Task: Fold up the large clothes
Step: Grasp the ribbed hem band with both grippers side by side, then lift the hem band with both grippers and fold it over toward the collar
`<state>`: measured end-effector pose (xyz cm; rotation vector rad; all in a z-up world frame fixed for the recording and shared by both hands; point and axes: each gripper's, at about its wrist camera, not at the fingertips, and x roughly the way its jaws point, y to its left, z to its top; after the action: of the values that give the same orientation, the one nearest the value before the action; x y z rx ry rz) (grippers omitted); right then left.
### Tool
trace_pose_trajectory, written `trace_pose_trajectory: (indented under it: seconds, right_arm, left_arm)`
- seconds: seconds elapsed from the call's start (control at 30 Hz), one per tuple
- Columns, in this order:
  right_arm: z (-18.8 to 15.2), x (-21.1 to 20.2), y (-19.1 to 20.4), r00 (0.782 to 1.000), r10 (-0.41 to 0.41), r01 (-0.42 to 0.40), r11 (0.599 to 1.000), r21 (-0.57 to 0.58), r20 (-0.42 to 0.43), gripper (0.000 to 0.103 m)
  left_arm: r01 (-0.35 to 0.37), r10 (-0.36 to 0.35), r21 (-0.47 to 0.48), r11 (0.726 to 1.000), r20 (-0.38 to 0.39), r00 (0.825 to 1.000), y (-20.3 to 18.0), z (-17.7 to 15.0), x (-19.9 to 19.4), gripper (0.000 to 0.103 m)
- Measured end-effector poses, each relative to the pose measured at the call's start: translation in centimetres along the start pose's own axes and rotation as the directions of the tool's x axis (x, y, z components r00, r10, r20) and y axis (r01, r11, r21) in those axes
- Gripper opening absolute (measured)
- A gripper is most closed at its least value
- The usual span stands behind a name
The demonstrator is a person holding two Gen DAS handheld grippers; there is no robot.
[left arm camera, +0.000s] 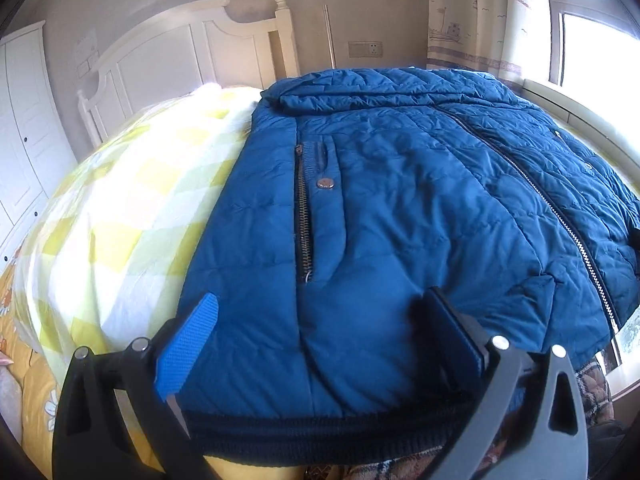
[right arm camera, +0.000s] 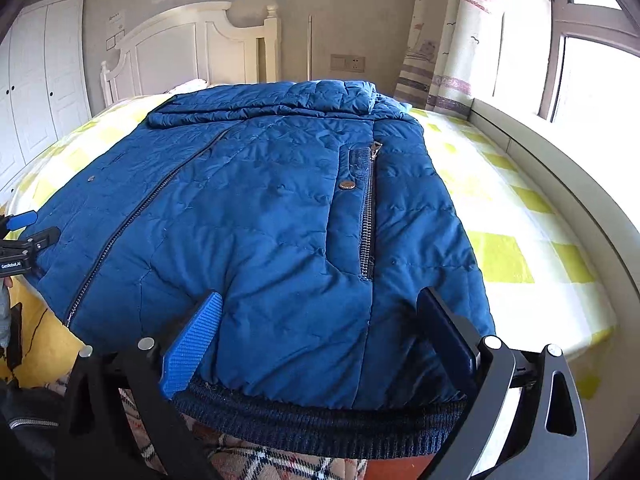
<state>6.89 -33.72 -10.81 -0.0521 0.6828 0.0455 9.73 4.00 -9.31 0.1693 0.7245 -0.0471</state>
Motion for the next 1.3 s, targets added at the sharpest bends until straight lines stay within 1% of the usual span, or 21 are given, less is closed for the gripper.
trace_pose_trajectory:
  seconds: [0.13,0.23,0.27,0.33,0.47,0.53,0.6,0.63,0.67,0.73,0.77,0.8,0.87,0.93,1.0,1.07,1.1,1.17,1.23,1.27,1.3]
  right_arm:
    - [0.6,-1.0,1.3,0.998,0.036,-0.035,0.999,-0.015,0.051,0.094]
    - [0.1,0.8,2.2,1.0,0.009,-0.01,0.998,-0.067,-0.009,0.094]
    - [-0.3,1.5,1.7,0.999,0.031,-0.032,0.998,-0.045,-0.024,0.095]
    - [-0.7,1.5,0.8,0.998,0.059,-0.059,0.998,-0.016,-0.005,0.095]
    - [-0.3,0.1,-0.7,1.0,0.007,-0.007,1.0,-0.022,-0.007,0.095]
    - [-0.5,-1.2,-2.6,1.0,-0.009,0.009,1.0,0.023,0.02,0.095]
    - [-1.1,-2.2,-5.4,0.996,-0.08,0.077,0.992,0.1,0.027,0.095]
    - [-1.7,-2.5,-7.2,0.997,-0.073,0.067,0.985,0.161,0.031,0.095]
    - [-2.3,-2.9,-9.1,0.999,-0.037,0.027,0.971,0.238,0.038,0.095]
    - [-4.0,-3.3,-12.0,0.994,0.074,-0.098,0.92,0.379,0.077,0.093]
    - [-4.8,-3.2,-12.9,0.987,0.125,-0.155,0.895,0.418,0.099,0.091]
    - [-5.5,-2.9,-13.3,0.981,0.164,-0.195,0.877,0.438,0.108,0.088]
    - [-6.7,-2.2,-13.6,0.969,0.22,-0.248,0.849,0.466,0.115,0.084]
    - [-7.8,-1.5,-13.9,0.94,0.301,-0.342,0.799,0.495,0.163,0.078]
    - [-8.5,-0.8,-14.1,0.911,0.352,-0.411,0.75,0.519,0.213,0.073]
    - [-8.7,-0.4,-14.0,0.883,0.398,-0.469,0.71,0.525,0.25,0.062]
    - [-8.6,-0.5,-13.8,0.875,0.41,-0.483,0.705,0.519,0.257,0.061]
    - [-8.3,-0.4,-13.0,0.874,0.42,-0.484,0.721,0.496,0.243,0.059]
    - [-8.1,-0.5,-12.4,0.877,0.425,-0.479,0.732,0.484,0.225,0.054]
    - [-7.9,-0.7,-12.2,0.88,0.421,-0.473,0.743,0.474,0.218,0.053]
    - [-7.8,-1.0,-11.9,0.883,0.418,-0.468,0.755,0.46,0.212,0.051]
  left_arm:
    - [-0.009,0.009,-0.01,1.0,0.006,1.0,-0.2,-0.2,0.2,0.101]
    - [0.007,-0.007,-0.019,1.0,0.005,1.0,0.0,-0.2,0.3,0.101]
    - [0.016,-0.016,-0.022,1.0,0.004,1.0,0.1,-0.2,0.4,0.101]
    - [0.03,-0.03,-0.027,0.999,0.004,1.0,0.3,-0.3,0.5,0.101]
    - [0.038,-0.038,-0.021,0.999,0.0,0.999,0.4,-0.3,0.3,0.101]
    - [0.062,-0.062,-0.044,0.997,0.006,0.998,1.3,-0.4,-0.4,0.101]
    - [0.075,-0.073,-0.094,0.993,0.025,0.997,3.1,-0.6,-1.2,0.101]
    - [0.088,-0.085,-0.125,0.988,0.024,0.996,4.3,-0.9,-1.4,0.101]
    - [0.117,-0.116,-0.161,0.98,0.018,0.993,5.5,-1.2,-1.4,0.101]
    - [0.189,-0.193,-0.232,0.954,0.006,0.981,7.6,-2.0,-1.0,0.1]
    - [0.222,-0.221,-0.245,0.944,0.033,0.975,8.1,-2.4,-1.2,0.1]
    - [0.242,-0.239,-0.249,0.938,0.041,0.97,8.3,-2.6,-1.5,0.1]
    - [0.311,-0.307,-0.252,0.916,0.058,0.95,8.3,-3.2,-1.9,0.1]
    - [0.372,-0.37,-0.256,0.892,0.059,0.927,8.1,-4.0,-2.1,0.099]
    - [0.429,-0.433,-0.289,0.856,0.056,0.9,8.0,-4.9,-1.7,0.099]
    - [0.476,-0.484,-0.328,0.816,0.064,0.873,7.8,-5.7,-1.2,0.099]
    - [0.496,-0.504,-0.349,0.795,0.074,0.861,7.9,-6.1,-1.0,0.098]
    - [0.522,-0.53,-0.385,0.761,0.093,0.843,7.9,-6.3,-0.3,0.097]
    - [0.55,-0.564,-0.422,0.721,0.103,0.819,7.8,-6.3,0.2,0.085]
    - [0.553,-0.565,-0.429,0.714,0.113,0.817,7.8,-6.2,-0.1,0.084]
    - [0.556,-0.561,-0.42,0.717,0.127,0.818,7.8,-6.2,-0.7,0.082]
